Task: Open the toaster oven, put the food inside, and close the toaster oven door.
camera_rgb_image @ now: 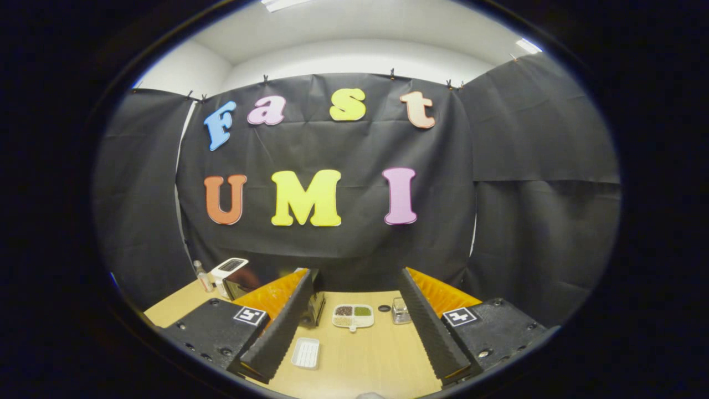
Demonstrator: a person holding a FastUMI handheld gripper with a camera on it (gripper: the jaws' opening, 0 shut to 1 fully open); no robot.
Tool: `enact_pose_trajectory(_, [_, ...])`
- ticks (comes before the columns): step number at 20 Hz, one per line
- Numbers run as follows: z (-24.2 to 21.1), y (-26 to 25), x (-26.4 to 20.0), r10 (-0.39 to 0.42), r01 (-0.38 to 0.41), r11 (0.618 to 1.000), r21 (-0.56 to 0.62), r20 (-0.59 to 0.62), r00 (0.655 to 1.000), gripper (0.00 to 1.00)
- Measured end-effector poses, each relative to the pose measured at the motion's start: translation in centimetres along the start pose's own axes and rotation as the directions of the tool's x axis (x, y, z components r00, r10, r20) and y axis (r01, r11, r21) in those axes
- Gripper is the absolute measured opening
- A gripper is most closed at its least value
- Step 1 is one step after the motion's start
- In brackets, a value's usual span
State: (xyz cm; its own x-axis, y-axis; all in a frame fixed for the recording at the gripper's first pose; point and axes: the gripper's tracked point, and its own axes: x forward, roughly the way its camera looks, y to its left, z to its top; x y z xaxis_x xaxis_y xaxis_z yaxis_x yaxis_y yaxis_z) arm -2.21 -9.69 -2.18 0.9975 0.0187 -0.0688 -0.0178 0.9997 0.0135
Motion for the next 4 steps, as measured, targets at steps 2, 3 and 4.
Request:
enact_pose_trajectory(2, [0.27, -0.11, 0.04, -0.005, 0.005, 1.0, -0.008, 0.01, 1.0, 1.0])
enact_pose_trajectory(3, [0.24, 0.01, 0.04, -0.003, 0.003, 1.0, -0.011, 0.011, 1.0, 1.0])
enact_pose_trajectory(4, [0.38, 0.17, 0.05, 0.003, -0.003, 1.0, -0.013, 0.013, 1.0, 1.0])
